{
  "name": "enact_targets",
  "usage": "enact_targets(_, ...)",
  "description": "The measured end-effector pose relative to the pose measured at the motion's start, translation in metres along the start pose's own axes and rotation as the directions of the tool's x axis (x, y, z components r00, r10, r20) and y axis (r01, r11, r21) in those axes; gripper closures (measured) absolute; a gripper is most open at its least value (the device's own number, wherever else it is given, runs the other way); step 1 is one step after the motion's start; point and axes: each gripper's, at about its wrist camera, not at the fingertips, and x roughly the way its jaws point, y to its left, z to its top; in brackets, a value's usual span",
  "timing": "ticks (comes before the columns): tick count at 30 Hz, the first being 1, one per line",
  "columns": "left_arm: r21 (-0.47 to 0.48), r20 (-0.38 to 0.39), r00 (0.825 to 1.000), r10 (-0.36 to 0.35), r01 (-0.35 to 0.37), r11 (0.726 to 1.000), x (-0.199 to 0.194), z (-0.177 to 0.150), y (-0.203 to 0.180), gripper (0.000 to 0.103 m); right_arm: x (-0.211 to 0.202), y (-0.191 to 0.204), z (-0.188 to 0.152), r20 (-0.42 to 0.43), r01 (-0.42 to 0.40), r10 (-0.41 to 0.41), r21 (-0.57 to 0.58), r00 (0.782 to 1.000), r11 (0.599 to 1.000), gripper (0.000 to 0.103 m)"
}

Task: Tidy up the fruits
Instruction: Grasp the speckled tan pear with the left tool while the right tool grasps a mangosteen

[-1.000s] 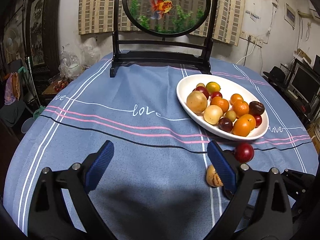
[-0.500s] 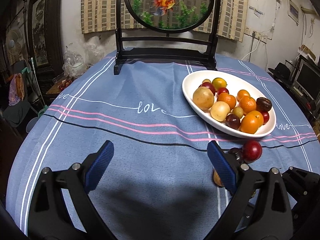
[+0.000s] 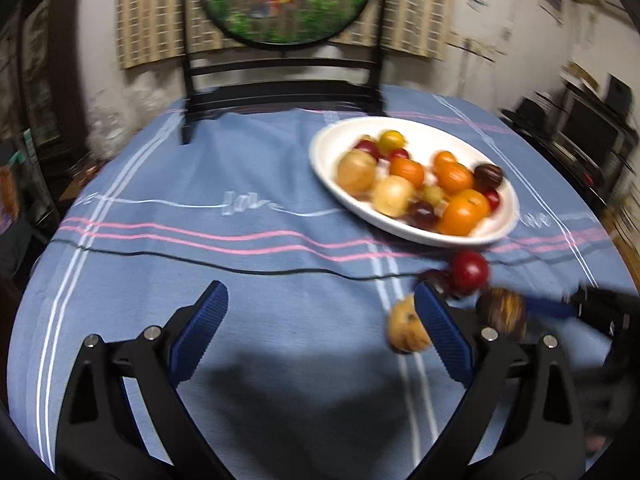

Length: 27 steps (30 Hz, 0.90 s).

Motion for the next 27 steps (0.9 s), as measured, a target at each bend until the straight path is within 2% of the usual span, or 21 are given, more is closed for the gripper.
enact_targets(3,0.075,-0.013,0.998,-0.054,0.055,0.996,0.000,-0.005,-0.017,0.009,-0.010,-0.017,0.002,0.026,0.013,-0.015,0.060,1.000,0.998,0.057)
enact_targets(6,0.148,-0.012,0.997,-0.073,0.074,0.986,0.000,-0.011,-0.033,0.018,-0.013,-0.026,0.000,0.026,0.027,-0.030,0.099,0.999,0.995,0.057)
enact_targets(9,0.165,-0.045,0.994,-0.096,0.102,0.981,0.008,-0.016,-0.040,0.033,-0.013,-0.025,-0.001,0.023,0.026,-0.029,0.100,0.999,0.995,0.057)
enact_targets(11,0.155,-0.078,0.992,-0.099,0.110,0.982,0.016,-0.019,-0.040,0.048,-0.013,-0.023,-0.002,0.020,0.023,-0.025,0.096,0.999,0.995,0.057)
enact_targets(14,0.135,-0.092,0.987,-0.134,0.145,0.980,0.019,-0.021,-0.038,0.051,-0.013,-0.022,-0.002,0.020,0.019,-0.021,0.094,1.000,0.995,0.057)
enact_targets(21,0.176,-0.088,0.985,-0.146,0.160,0.971,0.027,-0.023,-0.047,0.052,-0.011,-0.025,-0.001,0.016,0.021,-0.022,0.098,1.000,0.995,0.057)
enact_targets(25,0.164,-0.127,0.979,-0.156,0.176,0.971,0.038,-0.023,-0.047,0.062,-0.012,-0.025,-0.001,0.016,0.021,-0.023,0.102,1.000,0.995,0.057)
enact_targets(27,0.165,-0.136,0.978,-0.155,0.177,0.970,0.041,-0.025,-0.048,0.064,-0.013,-0.025,-0.001,0.019,0.019,-0.021,0.101,1.000,0.995,0.057)
